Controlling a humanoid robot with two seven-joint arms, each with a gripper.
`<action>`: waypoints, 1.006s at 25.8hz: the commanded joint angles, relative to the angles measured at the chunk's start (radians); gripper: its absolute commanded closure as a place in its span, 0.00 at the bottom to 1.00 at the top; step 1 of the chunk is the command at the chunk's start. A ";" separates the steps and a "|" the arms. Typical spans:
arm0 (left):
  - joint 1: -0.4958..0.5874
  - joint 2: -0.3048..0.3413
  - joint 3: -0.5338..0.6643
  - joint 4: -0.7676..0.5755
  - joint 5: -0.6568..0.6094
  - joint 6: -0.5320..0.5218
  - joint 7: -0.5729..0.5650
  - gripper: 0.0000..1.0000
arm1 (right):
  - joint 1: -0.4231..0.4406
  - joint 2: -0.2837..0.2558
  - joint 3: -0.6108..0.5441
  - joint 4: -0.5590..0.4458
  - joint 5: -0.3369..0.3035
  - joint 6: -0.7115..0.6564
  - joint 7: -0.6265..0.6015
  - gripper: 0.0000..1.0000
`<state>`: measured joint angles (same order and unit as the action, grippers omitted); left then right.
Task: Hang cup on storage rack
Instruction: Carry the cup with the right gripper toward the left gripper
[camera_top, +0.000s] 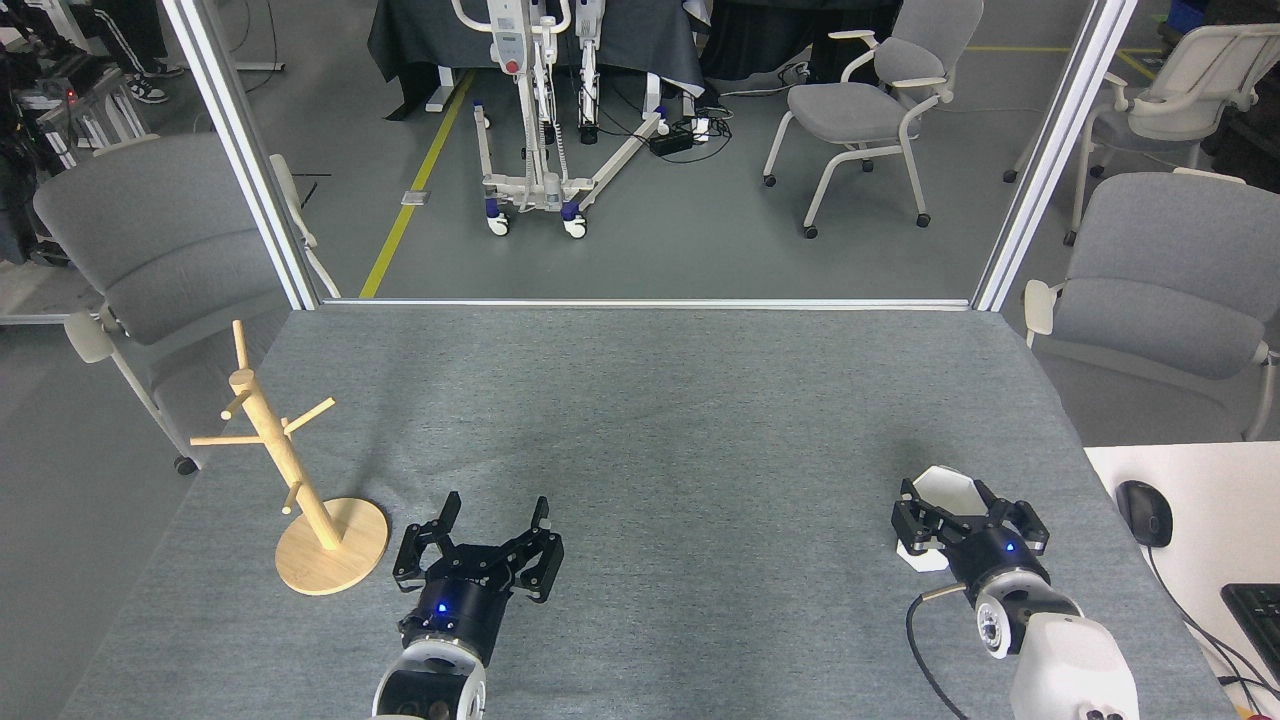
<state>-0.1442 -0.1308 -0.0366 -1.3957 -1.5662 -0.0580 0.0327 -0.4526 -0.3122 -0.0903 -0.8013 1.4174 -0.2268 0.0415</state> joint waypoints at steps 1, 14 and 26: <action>0.002 0.000 0.000 -0.002 0.000 -0.003 0.009 0.01 | -0.009 -0.027 -0.003 -0.068 -0.078 -0.014 0.153 1.00; 0.015 0.034 -0.131 -0.016 -0.035 -0.048 0.013 0.01 | -0.038 -0.077 -0.003 -0.374 -0.268 0.050 0.511 1.00; -0.046 0.060 -0.364 -0.016 -0.215 -0.129 -0.007 0.01 | -0.132 0.002 0.376 -0.840 -0.256 0.814 0.742 1.00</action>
<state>-0.1577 -0.0634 -0.3655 -1.4140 -1.7703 -0.1496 0.0362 -0.5278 -0.3215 0.1211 -1.5827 1.1400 0.3702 0.7579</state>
